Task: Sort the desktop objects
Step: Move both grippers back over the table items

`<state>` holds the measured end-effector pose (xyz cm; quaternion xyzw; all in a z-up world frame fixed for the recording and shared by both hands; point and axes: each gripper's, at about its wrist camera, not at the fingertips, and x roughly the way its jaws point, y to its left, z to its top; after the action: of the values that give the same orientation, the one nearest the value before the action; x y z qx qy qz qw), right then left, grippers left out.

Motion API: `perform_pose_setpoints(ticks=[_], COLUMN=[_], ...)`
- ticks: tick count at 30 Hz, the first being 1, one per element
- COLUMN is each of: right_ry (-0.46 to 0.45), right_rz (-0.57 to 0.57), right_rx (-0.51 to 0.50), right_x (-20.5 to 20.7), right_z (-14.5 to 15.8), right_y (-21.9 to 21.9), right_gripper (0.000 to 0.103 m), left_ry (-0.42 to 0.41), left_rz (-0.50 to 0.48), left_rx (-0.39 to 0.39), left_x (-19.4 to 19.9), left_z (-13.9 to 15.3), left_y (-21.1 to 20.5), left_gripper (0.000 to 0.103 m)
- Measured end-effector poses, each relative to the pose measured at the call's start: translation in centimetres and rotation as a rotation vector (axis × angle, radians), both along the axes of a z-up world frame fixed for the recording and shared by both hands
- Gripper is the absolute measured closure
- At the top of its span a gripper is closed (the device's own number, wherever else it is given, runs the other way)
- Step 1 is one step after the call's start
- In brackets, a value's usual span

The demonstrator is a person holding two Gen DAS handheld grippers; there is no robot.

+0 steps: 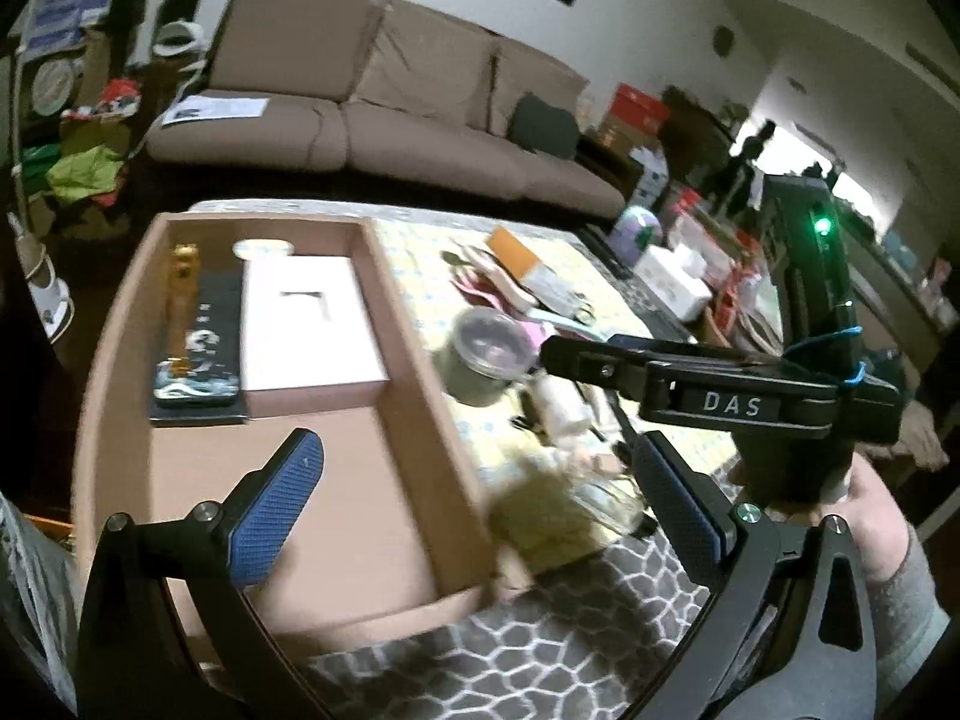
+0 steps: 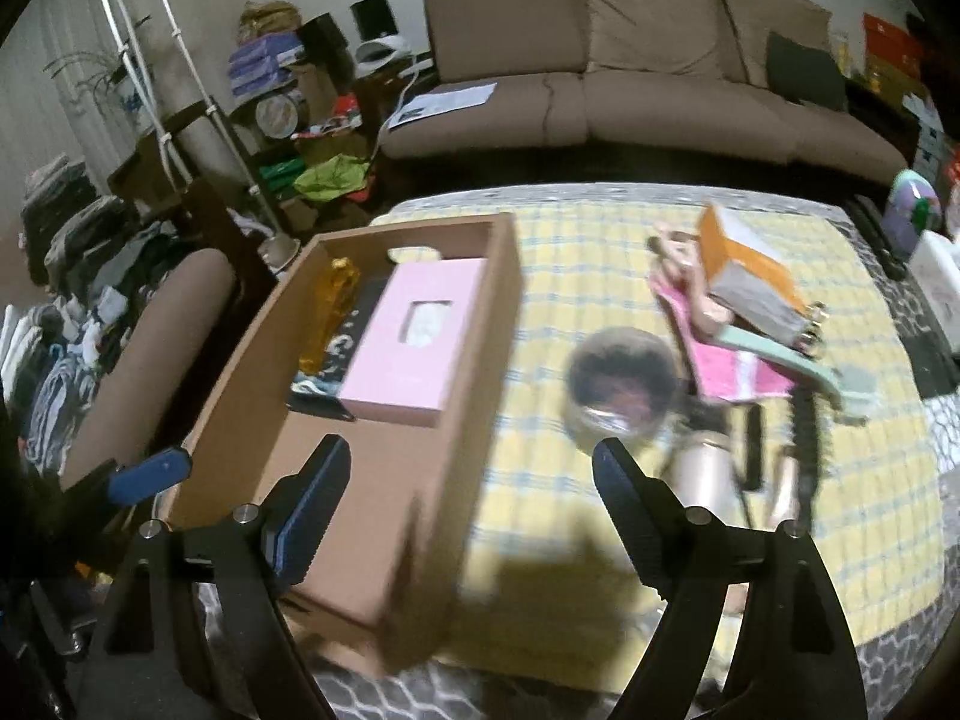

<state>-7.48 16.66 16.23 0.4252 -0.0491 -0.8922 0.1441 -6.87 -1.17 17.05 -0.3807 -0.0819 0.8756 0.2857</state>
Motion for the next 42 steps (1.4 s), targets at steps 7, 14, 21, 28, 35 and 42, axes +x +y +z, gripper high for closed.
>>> perform_pose_setpoints(ticks=[7,14,21,28,35,42], right_ry=[-0.010,-0.052,-0.084,-0.114,-0.117,-0.127], right_rz=[-0.096,-0.235,-0.282,-0.286,-0.252,-0.218], right_rx=[0.012,-0.041,-0.088,-0.134,-0.155,-0.138], right_x=[2.6,4.1,5.2,5.2,4.7,4.4], right_z=[-1.3,-4.7,-8.1,-10.1,-10.2,-10.5], right_y=[8.7,17.0,20.5,22.0,21.5,20.8], right_gripper=[0.016,0.015,0.015,0.015,0.015,0.015], left_ry=[-0.009,-0.035,0.024,-0.003,-0.034,-0.063], left_rz=[-0.111,-0.243,-0.404,-0.451,-0.475,-0.489], left_rx=[-0.038,-0.102,-0.209,-0.246,-0.299,-0.263], left_x=[1.9,4.4,6.3,5.1,3.3,2.2], left_z=[-1.1,-4.4,-8.4,-11.8,-14.3,-14.8], left_y=[6.6,13.3,19.1,22.1,23.0,22.5], left_gripper=[0.000,0.000,0.000,0.000,0.000,0.000])
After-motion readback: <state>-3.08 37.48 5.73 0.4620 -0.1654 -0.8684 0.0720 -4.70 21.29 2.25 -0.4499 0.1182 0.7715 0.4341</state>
